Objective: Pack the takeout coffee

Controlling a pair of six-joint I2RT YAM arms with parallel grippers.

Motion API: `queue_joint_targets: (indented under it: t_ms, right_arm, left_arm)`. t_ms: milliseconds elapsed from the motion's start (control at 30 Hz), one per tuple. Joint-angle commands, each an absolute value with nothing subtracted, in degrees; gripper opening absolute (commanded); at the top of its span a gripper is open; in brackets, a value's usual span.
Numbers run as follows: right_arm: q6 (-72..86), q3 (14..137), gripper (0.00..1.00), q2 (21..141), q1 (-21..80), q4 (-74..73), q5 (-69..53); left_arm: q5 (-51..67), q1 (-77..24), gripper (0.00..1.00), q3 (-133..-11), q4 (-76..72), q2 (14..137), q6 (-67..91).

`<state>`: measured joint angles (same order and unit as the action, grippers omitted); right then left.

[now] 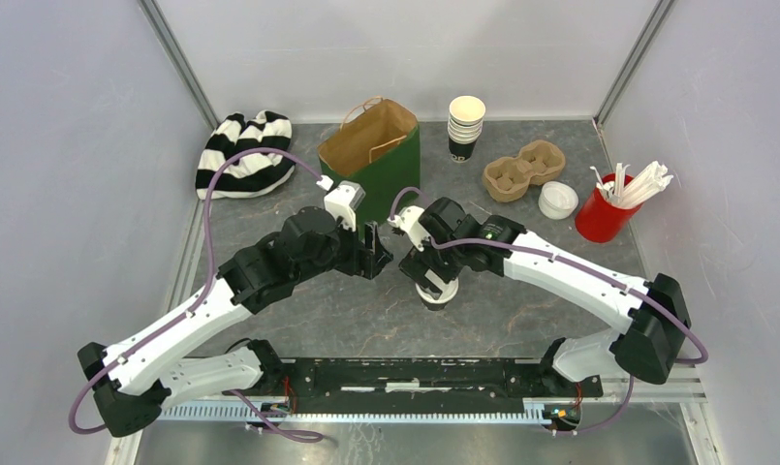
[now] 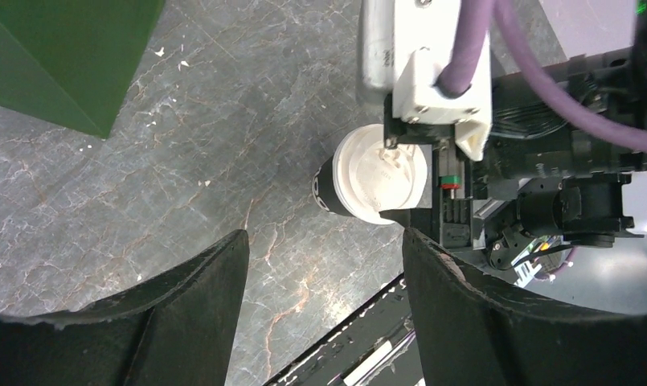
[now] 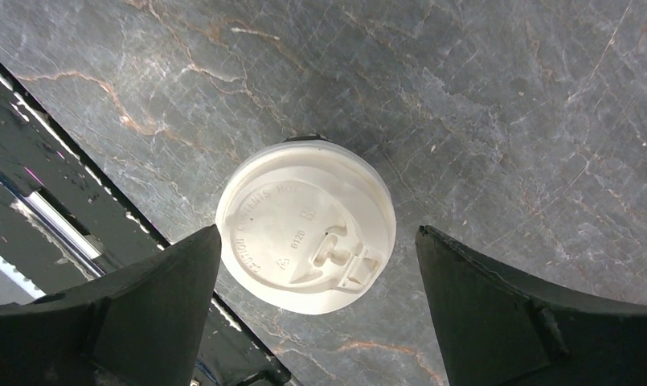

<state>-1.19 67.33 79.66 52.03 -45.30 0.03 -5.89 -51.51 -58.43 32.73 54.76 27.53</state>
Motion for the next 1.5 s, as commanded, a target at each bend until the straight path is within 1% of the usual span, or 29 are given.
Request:
queue_joint_targets:
  t_ms: [0,267,467,600,800,867,1067,1267,1467]
  right_arm:
    - [-0.4,65.8,0.98,79.0,52.2,-43.7,0.1]
    - [-0.1,64.6,0.96,79.2,52.3,-43.0,-2.0]
    - [-0.1,64.0,0.96,79.1,52.3,-42.6,-2.5]
    - [-0.1,63.4,0.93,79.9,52.3,-42.9,-1.0]
    - [1.4,62.1,0.83,80.3,52.4,-42.8,-0.4]
    - [2.4,61.6,0.81,79.8,52.3,-42.5,1.8]
    - [5.7,59.5,0.81,78.5,52.0,-41.8,7.6]
    - [10.2,55.5,0.82,74.9,47.2,-40.9,13.2]
    - [17.0,50.3,0.83,70.5,37.2,-41.3,20.4]
  left_arm:
    - [-6.2,-51.6,0.77,-61.4,30.4,54.5,24.0]
    - [-6.3,-51.6,0.77,-62.1,30.4,54.5,24.0]
    - [-6.1,-51.6,0.77,-62.1,30.4,54.4,23.9]
    - [-6.1,-51.6,0.77,-62.2,30.4,54.3,23.9]
    - [-6.3,-51.6,0.77,-62.2,30.4,53.9,23.9]
    - [-6.4,-51.6,0.77,-62.4,30.5,53.9,23.8]
    - [-6.1,-51.6,0.77,-63.0,30.5,54.5,23.1]
    - [-5.6,-51.6,0.77,-65.7,31.0,56.0,21.0]
    - [-5.4,-51.6,0.77,-72.4,32.8,58.9,17.0]
